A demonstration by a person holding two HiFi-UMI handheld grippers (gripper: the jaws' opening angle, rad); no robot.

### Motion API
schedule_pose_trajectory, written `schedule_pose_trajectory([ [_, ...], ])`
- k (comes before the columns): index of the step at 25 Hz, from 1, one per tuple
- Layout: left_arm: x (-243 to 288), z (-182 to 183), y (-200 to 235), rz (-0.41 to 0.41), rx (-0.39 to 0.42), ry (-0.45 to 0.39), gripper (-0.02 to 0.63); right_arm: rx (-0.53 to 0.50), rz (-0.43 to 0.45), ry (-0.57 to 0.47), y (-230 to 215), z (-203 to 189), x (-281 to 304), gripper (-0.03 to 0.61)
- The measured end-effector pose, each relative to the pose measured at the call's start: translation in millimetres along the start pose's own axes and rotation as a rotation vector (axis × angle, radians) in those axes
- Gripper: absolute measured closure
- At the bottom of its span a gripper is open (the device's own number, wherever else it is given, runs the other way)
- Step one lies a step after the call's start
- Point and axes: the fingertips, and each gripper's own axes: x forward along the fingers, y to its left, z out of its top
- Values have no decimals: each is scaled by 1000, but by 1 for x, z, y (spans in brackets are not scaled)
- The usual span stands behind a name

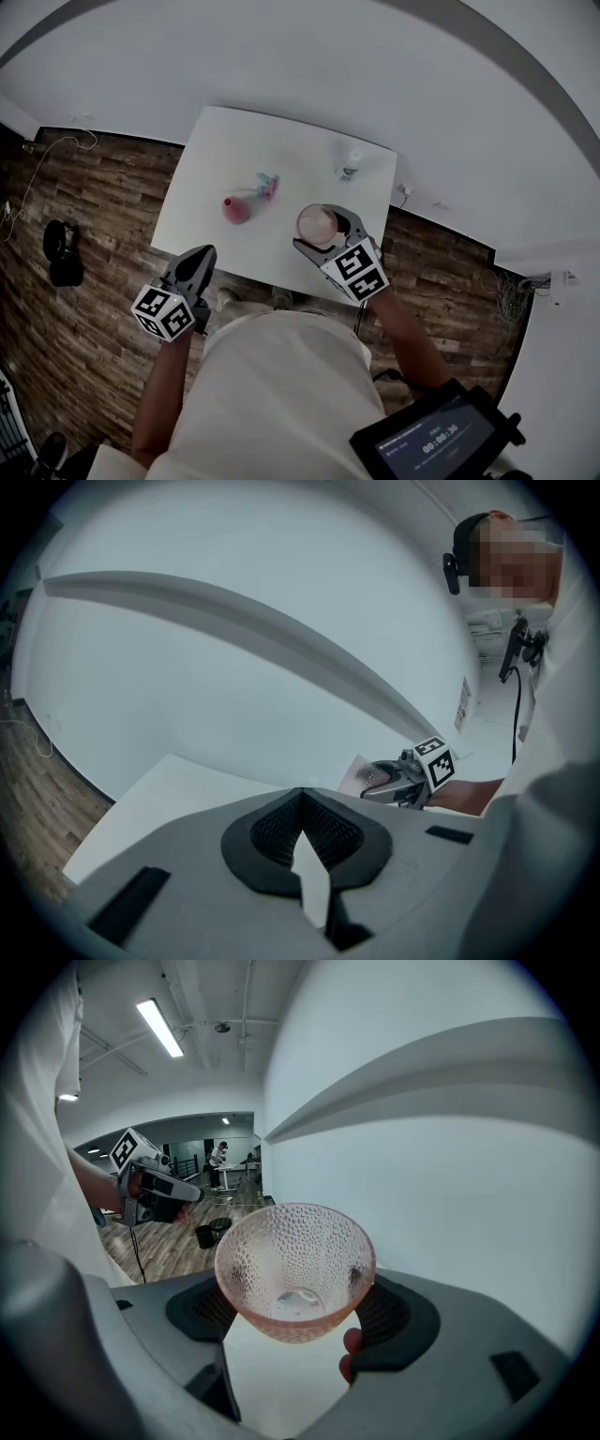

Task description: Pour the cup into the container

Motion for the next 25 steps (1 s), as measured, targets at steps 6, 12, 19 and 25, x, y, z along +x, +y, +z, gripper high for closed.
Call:
schedule_pose_trajectory([
  [6,0,-5,1,6,-10,9,604,-8,3,1,2,0,3,206],
  [12,-3,-6,-2,14,-18,4,604,-6,18,10,6,-4,6,204],
  [19,-5,-8,-6,16,-27,-1,604,-8,27,18,8,-9,9,205],
  [25,-6,-12,-10,20,-35,2,604,-3,31,24,9,-14,11,204],
])
